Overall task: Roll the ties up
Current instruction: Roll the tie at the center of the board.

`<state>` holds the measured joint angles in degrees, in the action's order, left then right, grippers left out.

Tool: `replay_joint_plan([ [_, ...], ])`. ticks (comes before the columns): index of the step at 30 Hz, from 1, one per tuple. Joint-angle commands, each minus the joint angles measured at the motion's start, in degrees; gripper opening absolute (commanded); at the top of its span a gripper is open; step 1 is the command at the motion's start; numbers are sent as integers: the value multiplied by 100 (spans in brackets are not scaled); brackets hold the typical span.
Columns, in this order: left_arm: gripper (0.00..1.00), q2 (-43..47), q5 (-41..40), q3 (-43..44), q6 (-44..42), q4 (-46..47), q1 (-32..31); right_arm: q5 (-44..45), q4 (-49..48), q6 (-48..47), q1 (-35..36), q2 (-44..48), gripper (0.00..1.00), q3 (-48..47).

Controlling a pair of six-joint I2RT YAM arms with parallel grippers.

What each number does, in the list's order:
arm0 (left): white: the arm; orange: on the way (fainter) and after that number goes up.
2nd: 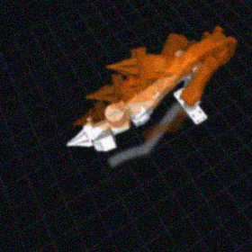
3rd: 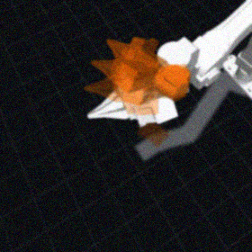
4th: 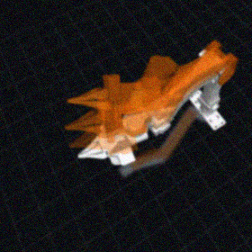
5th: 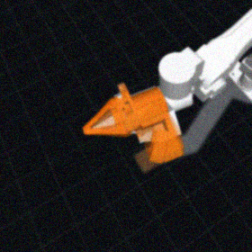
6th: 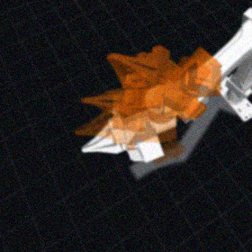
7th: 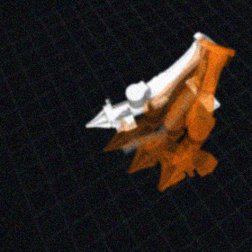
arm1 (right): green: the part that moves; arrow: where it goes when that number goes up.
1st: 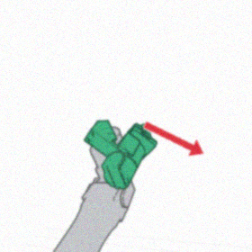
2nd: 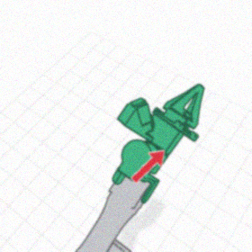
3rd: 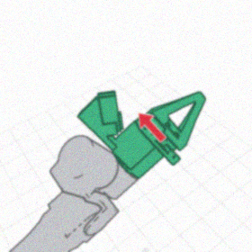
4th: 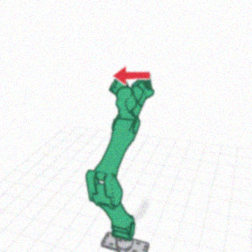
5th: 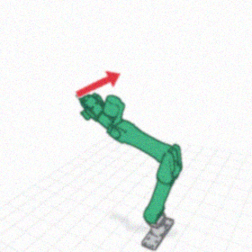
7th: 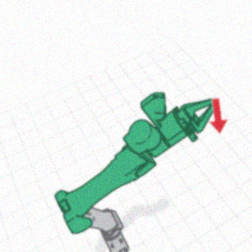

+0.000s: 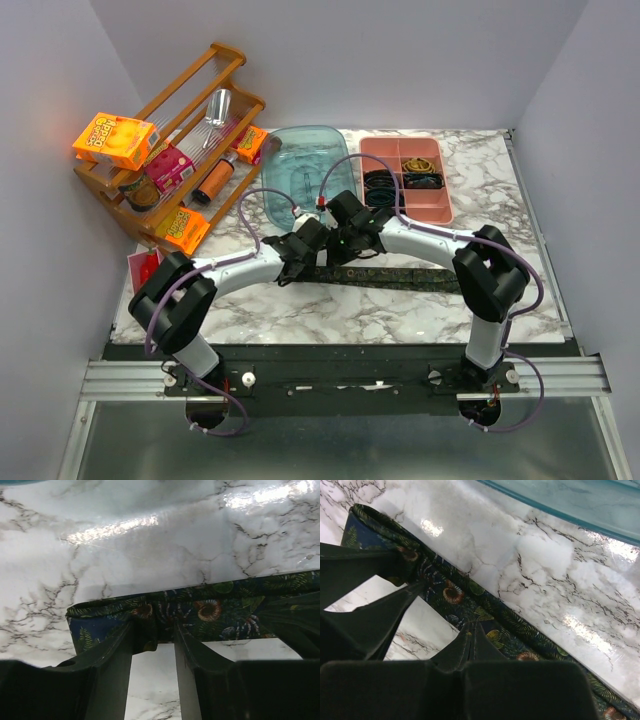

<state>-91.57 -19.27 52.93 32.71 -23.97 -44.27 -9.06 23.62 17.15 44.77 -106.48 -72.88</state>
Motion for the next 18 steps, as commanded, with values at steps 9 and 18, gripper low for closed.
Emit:
replay_joint_plan([
  [9,57,568,546,-432,377,630,190,-473,-129,-97,-13,48,1,-33],
  [18,63,1640,1679,-1249,464,1289,1148,-1150,-393,-89,49,83,1,-322],
])
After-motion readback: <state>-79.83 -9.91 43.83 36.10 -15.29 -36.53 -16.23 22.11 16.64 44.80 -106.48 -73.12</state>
